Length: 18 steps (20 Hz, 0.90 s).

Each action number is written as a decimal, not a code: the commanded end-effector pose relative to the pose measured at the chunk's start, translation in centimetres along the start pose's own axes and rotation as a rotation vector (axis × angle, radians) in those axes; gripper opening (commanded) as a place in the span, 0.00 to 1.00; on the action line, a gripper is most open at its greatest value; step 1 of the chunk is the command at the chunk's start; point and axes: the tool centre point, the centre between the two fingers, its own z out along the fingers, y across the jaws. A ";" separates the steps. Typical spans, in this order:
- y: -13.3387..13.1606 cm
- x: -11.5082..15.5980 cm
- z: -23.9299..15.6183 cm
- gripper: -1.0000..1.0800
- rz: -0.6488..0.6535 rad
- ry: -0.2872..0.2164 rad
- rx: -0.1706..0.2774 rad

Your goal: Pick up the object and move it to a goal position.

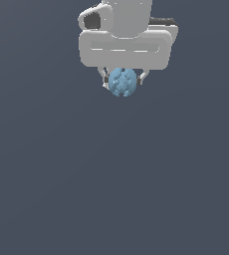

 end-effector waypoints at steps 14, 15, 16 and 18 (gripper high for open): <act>-0.7 1.7 -7.7 0.00 0.000 -0.001 0.000; -0.7 1.7 -7.9 0.00 0.000 -0.001 0.000; -0.7 1.8 -8.1 0.00 0.000 -0.001 0.000; -0.7 1.9 -8.4 0.00 0.000 -0.001 0.000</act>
